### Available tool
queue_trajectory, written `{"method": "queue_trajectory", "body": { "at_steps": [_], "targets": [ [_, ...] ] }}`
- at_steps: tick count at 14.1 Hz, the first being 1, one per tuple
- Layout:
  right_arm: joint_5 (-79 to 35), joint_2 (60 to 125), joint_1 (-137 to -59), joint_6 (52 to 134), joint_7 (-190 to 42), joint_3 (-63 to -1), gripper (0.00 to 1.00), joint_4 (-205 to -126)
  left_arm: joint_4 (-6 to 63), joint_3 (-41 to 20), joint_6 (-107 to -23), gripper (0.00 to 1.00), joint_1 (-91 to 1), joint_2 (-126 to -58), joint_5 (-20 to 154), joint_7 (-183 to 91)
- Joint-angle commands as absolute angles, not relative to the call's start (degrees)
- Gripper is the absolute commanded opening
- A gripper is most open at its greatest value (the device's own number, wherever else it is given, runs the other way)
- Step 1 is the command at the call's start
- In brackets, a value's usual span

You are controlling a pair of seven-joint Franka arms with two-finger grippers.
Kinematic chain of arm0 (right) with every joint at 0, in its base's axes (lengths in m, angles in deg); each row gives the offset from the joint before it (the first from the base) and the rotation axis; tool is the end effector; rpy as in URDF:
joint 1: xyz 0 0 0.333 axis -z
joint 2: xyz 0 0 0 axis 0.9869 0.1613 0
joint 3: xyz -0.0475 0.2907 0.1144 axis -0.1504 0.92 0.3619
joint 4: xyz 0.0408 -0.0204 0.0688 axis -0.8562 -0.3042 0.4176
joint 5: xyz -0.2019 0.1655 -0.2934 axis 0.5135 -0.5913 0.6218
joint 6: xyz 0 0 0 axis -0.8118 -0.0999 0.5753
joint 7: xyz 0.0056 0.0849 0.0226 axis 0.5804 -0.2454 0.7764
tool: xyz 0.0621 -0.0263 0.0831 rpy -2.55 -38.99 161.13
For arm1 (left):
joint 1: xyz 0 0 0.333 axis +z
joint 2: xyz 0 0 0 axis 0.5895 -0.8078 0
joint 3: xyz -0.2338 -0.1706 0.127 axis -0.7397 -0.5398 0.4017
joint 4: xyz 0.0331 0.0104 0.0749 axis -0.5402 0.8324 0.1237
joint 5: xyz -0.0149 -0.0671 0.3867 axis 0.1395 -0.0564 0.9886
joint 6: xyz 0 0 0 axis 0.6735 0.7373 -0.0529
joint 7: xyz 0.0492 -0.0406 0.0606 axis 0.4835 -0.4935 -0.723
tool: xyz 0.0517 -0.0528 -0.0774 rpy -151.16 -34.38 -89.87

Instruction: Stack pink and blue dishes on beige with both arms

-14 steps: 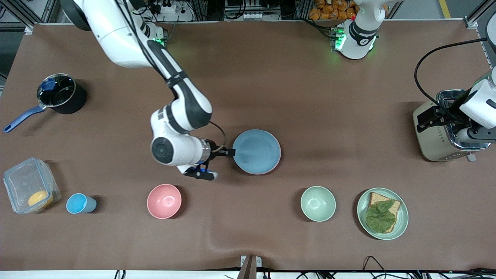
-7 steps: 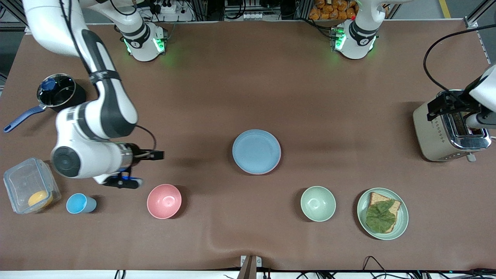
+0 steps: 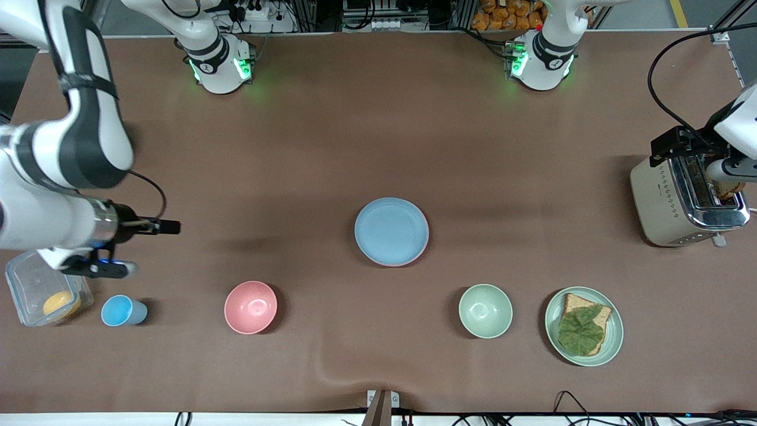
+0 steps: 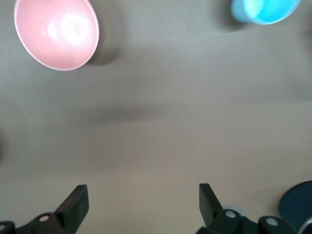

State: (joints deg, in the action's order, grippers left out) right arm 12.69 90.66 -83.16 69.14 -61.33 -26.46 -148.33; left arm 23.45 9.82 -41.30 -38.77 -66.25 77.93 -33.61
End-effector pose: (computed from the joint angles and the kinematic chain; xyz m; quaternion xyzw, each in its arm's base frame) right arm 0.6496 0.0335 0.4625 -0.9930 0.0472 0.1079 0.0112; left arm 0.5567 -0.0021 0.5924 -0.9981 0.0584 0.0133 0.0169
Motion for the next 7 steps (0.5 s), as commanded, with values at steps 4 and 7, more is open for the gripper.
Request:
{"method": "queue_trajectory", "body": {
  "at_steps": [4, 7],
  "targets": [
    [18.8, 75.9, -82.6, 68.2, -70.7, -30.1, 1.0, -155.9, 22.3, 9.2, -40.6, 1.0, -39.7, -66.0, 76.7, -32.9],
    [17.7, 74.1, -82.6, 63.3, -70.6, -30.0, 1.0, -153.9, 22.3, 8.7, -40.6, 1.0, -39.4, -66.0, 76.7, -32.8]
  ]
}}
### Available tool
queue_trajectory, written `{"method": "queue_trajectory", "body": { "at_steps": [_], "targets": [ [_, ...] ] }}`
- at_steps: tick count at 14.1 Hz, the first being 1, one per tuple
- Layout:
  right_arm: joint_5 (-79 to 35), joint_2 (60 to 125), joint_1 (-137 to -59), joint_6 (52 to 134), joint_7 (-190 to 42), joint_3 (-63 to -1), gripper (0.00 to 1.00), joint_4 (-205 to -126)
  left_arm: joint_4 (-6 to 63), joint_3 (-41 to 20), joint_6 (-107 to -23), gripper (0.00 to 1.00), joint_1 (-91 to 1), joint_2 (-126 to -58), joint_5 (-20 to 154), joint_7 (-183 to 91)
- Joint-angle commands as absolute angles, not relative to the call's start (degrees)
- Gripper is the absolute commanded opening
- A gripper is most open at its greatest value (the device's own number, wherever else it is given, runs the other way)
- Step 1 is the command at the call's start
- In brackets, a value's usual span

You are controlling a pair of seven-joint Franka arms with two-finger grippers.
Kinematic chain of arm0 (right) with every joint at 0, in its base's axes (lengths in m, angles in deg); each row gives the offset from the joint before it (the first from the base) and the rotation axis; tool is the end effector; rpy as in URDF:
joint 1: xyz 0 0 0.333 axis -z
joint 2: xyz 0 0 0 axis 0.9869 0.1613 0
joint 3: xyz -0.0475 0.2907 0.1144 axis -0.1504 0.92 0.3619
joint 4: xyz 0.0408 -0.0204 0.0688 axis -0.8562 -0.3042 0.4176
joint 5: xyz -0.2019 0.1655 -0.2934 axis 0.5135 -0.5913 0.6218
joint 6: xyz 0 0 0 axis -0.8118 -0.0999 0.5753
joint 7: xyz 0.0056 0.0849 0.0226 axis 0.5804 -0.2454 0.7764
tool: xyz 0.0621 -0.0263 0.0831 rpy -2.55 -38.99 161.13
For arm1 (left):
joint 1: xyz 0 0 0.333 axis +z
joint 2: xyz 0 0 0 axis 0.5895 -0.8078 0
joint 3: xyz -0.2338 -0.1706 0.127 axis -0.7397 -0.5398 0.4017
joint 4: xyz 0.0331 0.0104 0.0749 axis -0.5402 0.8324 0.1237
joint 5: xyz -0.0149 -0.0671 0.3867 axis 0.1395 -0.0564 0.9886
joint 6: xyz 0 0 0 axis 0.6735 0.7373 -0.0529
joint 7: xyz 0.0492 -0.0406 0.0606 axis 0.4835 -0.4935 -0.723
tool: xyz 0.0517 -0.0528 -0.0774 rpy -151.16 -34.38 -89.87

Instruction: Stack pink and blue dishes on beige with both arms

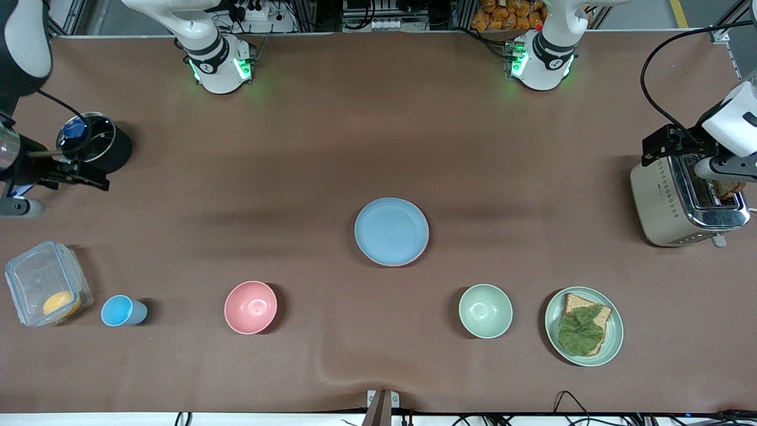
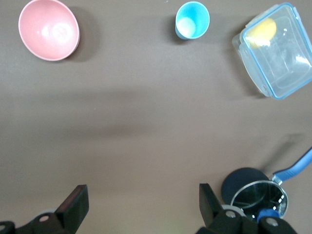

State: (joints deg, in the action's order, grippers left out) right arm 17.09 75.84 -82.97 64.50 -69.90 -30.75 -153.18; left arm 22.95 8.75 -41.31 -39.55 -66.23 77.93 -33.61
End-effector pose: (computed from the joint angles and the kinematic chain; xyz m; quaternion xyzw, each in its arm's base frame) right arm 0.5833 -0.0207 0.5783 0.9979 -0.0091 -0.0604 0.0208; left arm 0.5568 -0.0201 0.5968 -0.9970 0.0744 0.0084 0.0173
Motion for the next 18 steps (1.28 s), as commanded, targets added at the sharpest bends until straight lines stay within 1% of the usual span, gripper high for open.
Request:
{"method": "queue_trajectory", "body": {
  "at_steps": [1, 8, 18],
  "targets": [
    [17.7, 73.9, -82.8, 63.2, -70.2, -30.1, 1.0, -154.0, 22.3, 8.7, -40.5, 1.0, -39.4, -66.0, 76.7, -32.9],
    [17.7, 74.1, -83.0, 62.5, -69.9, -30.1, 1.0, -152.4, 22.3, 8.7, -40.5, 1.0, -39.0, -66.0, 76.7, -32.9],
    [17.6, 74.4, -82.7, 62.5, -69.8, -30.1, 1.0, -152.4, 22.3, 8.7, -40.5, 1.0, -38.8, -66.0, 76.7, -33.0]
  ]
}}
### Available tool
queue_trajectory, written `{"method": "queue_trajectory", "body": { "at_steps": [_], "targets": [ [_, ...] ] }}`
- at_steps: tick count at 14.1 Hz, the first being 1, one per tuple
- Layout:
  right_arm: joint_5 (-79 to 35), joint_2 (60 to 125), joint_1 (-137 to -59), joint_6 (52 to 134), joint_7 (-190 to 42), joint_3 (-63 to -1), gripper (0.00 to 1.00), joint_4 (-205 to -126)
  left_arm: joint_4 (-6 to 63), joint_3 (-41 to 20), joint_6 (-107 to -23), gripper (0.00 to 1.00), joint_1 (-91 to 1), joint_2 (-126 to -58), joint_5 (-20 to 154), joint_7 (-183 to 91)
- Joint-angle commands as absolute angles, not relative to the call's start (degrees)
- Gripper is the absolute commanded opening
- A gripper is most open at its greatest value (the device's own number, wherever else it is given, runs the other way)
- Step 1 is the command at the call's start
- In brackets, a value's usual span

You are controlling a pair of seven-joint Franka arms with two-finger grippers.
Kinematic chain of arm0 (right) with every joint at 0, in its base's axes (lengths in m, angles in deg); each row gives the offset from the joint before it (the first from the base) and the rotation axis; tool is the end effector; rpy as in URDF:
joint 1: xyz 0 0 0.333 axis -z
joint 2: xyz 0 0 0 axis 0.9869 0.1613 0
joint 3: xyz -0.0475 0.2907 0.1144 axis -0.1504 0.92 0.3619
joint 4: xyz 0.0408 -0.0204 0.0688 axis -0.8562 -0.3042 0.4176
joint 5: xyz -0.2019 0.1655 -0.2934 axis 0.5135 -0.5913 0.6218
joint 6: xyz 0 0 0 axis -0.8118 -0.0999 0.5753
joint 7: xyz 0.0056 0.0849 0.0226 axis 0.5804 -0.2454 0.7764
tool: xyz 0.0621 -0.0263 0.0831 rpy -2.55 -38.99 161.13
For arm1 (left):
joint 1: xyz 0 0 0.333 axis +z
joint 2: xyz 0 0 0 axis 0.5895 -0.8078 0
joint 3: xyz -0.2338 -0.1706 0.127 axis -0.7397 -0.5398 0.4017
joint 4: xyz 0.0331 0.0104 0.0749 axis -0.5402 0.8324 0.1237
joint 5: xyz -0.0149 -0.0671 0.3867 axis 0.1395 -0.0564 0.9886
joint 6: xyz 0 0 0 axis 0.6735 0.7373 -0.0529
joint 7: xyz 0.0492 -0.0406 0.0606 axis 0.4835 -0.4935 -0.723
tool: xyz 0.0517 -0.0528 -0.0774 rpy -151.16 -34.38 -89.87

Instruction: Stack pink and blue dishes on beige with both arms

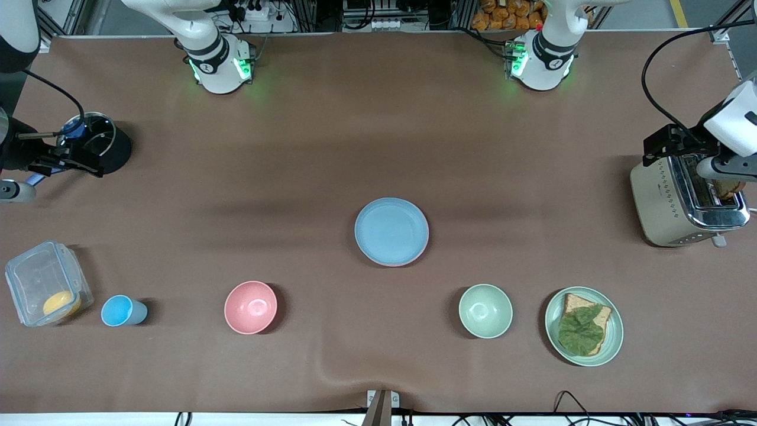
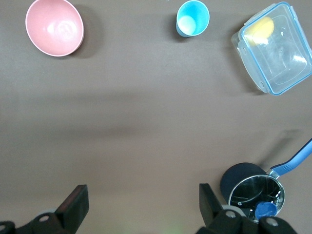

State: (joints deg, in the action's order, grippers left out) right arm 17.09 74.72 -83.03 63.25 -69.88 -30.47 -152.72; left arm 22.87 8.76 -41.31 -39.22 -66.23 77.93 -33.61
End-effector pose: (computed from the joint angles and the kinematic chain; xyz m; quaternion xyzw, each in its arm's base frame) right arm 0.5764 -0.0176 0.5916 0.9981 -0.0067 -0.0575 0.0201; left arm 0.5570 -0.0168 0.5974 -0.9973 0.0715 0.0077 0.0173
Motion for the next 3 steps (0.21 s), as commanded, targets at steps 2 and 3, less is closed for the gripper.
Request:
{"method": "queue_trajectory", "body": {
  "at_steps": [2, 3],
  "targets": [
    [17.6, 74.4, -82.8, 62.5, -68.2, -30.0, 1.0, -152.4, 22.3, 8.7, -40.5, 1.0, -38.8, -66.0, 76.7, -33.0],
    [17.5, 74.4, -82.8, 62.5, -67.8, -30.0, 1.0, -152.4, 22.3, 8.7, -40.5, 1.0, -38.8, -66.0, 76.7, -33.0]
  ]
}}
